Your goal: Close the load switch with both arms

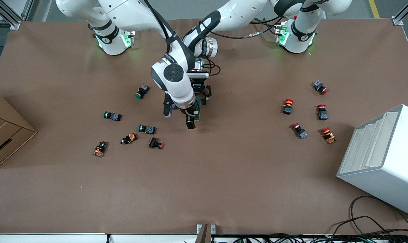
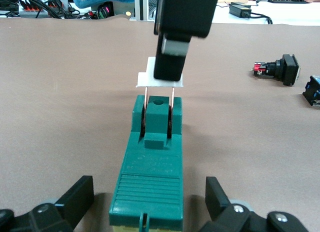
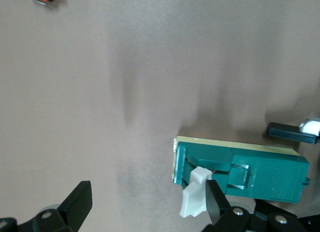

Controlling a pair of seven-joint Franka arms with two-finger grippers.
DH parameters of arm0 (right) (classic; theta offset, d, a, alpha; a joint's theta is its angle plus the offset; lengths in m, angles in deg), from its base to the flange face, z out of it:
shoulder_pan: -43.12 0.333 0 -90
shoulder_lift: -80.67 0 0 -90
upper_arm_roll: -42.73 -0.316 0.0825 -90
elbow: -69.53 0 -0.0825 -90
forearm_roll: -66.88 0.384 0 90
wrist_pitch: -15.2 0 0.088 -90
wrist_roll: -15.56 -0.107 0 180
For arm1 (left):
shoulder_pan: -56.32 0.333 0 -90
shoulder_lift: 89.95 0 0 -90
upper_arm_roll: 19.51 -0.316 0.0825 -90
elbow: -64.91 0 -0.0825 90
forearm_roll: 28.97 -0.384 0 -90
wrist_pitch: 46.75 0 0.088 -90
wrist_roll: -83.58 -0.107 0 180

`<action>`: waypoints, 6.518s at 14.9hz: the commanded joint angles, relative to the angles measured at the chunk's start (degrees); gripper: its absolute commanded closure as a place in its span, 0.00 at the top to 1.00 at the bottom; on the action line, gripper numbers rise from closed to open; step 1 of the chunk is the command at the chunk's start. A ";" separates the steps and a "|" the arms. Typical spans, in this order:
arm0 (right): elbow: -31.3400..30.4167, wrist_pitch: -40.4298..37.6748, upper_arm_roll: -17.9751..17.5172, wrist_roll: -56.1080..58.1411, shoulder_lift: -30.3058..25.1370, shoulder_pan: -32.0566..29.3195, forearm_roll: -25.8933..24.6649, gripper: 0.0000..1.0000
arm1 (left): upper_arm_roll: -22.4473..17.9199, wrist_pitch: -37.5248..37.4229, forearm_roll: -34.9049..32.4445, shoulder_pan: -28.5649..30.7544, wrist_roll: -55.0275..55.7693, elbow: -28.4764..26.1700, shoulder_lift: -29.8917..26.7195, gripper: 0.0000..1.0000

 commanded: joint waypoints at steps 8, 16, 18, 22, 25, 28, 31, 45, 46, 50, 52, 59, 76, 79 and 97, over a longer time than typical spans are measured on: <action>5.11 0.25 -0.49 1.07 5.33 -1.40 -0.85 1.00 | 0.20 1.03 0.80 0.22 -1.70 0.38 -0.45 0.99; 7.84 0.52 -0.49 1.16 7.79 -2.11 -0.94 1.00 | 0.38 1.03 3.16 0.31 -3.54 0.56 -1.77 0.99; 9.06 -0.01 -0.49 1.16 7.44 -2.19 -0.86 1.00 | 0.38 1.03 6.06 0.31 -6.26 0.82 -2.65 0.99; 13.02 -9.47 -0.57 7.19 6.30 -5.96 -0.24 1.00 | 0.38 1.03 6.69 0.40 -6.80 0.91 -2.83 0.99; 12.77 -17.04 -0.66 24.03 1.04 -11.14 0.02 1.00 | 0.38 1.03 6.69 0.40 -6.36 0.91 -2.65 0.99; 11.80 -26.61 -0.75 47.39 -5.37 -16.85 0.11 1.00 | 0.38 1.03 6.69 0.40 -6.36 0.91 -2.74 0.99; 11.88 -36.54 -0.75 67.36 -10.30 -23.35 0.11 1.00 | 0.55 1.12 7.56 1.10 -6.89 1.96 -2.92 0.99; 21.81 -65.58 -0.40 131.49 -20.77 -47.72 -5.60 1.00 | 0.64 1.73 25.48 5.14 -28.13 15.48 -2.83 0.99; 22.77 -66.10 -0.40 132.80 -20.69 -47.72 -6.21 1.00 | 0.64 1.73 27.76 5.76 -30.07 17.33 -2.83 0.99; 29.72 -71.55 -0.48 133.87 -19.98 -49.65 -5.96 1.00 | 0.81 1.73 34.88 10.06 -39.47 22.35 -4.14 0.99; 29.90 -71.55 -0.75 133.44 -19.98 -48.96 -5.95 1.00 | 0.90 1.73 39.80 13.13 -47.45 23.75 -6.07 0.99; 29.90 -73.65 -0.57 129.50 -21.04 -48.16 -2.35 1.00 | 0.99 3.75 57.45 27.70 -76.45 27.36 -13.27 0.99; 16.10 -70.85 -0.31 127.63 -38.87 -44.73 -4.46 1.00 | 0.81 -13.98 86.13 53.12 -118.38 27.19 -32.34 1.00; 16.37 -69.37 -0.31 127.63 -39.32 -44.91 -4.37 1.00 | 0.73 -17.15 93.76 59.44 -129.54 27.10 -36.66 1.00; 16.72 -68.30 -0.66 129.64 -39.14 -43.85 -5.34 1.00 | -18.26 -31.84 97.13 50.67 -150.85 15.50 -53.80 1.00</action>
